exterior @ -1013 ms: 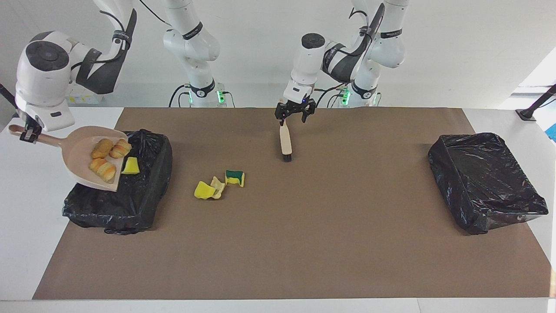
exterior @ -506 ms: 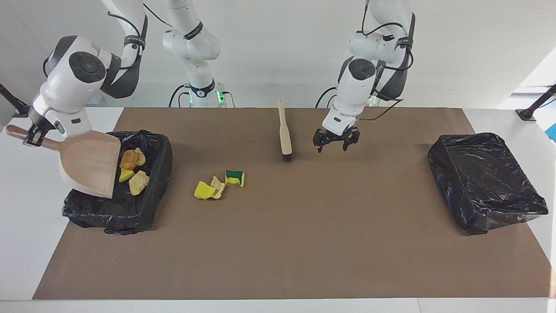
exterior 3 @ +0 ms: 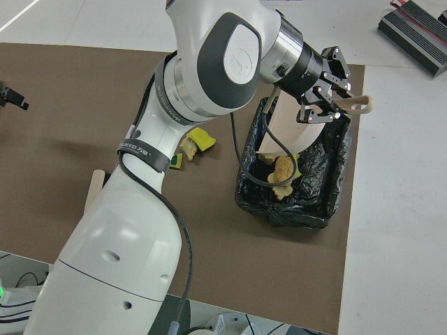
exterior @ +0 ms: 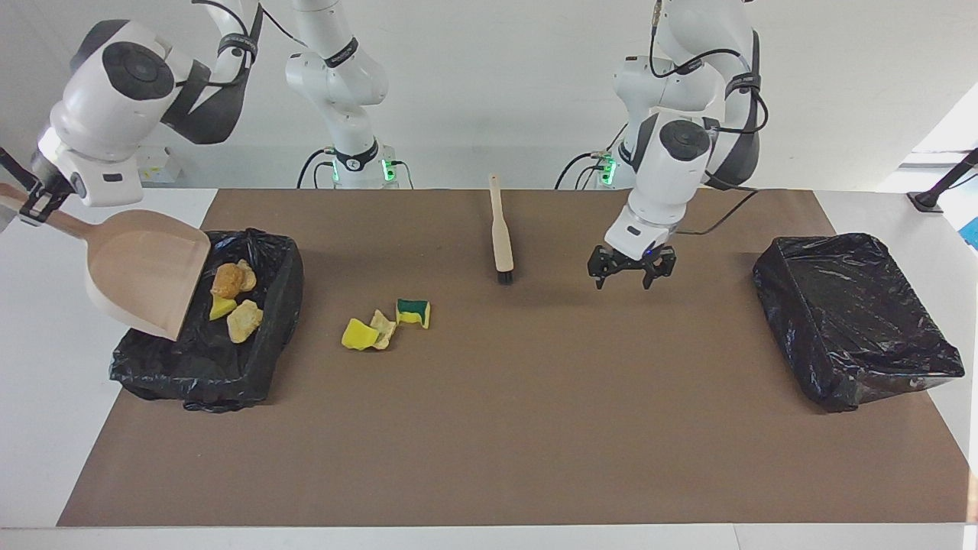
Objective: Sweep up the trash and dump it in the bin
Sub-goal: 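Tip the dustpan over the trash bag with the right gripper, then bring the empty dustpan back and set it on the table with the right gripper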
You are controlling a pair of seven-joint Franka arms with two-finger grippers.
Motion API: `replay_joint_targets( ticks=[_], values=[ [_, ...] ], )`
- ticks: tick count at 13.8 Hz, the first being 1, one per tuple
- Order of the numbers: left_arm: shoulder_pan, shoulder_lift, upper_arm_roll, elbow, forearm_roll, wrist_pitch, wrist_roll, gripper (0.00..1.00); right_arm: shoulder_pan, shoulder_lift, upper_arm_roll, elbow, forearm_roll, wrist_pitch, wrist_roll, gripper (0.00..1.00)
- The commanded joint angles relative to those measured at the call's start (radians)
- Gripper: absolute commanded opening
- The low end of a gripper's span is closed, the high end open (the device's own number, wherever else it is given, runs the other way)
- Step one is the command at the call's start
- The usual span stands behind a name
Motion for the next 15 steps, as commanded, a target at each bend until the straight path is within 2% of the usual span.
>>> replay_joint_targets(
  ticks=[1,3,6,10,11,13,15],
  values=[
    [0.089,0.005,-0.016,0.082,0.006,-0.101,0.095,1.00,0.028,0.013,0.029,0.017,0.096,-0.037,0.251,0.00],
    [0.137,0.000,-0.018,0.115,-0.002,-0.154,0.156,1.00,0.066,0.013,0.030,0.015,0.204,-0.055,0.466,0.00],
    [0.179,-0.050,-0.009,0.137,-0.034,-0.195,0.181,1.00,0.204,0.037,0.033,0.013,0.323,-0.119,0.825,0.00],
    [0.195,-0.092,-0.006,0.163,-0.032,-0.214,0.174,1.00,0.341,0.097,0.035,0.032,0.532,-0.124,1.135,0.00],
    [0.197,-0.093,-0.006,0.169,-0.026,-0.233,0.172,1.00,0.353,0.125,0.038,0.038,0.605,-0.114,1.235,0.00],
    [0.197,-0.107,-0.009,0.182,-0.022,-0.269,0.175,1.00,0.462,0.252,0.047,0.169,0.675,-0.112,1.445,0.00],
    [0.197,-0.144,-0.009,0.178,-0.022,-0.306,0.183,1.00,0.519,0.385,0.067,0.272,0.774,-0.084,1.598,0.00]
  ],
)
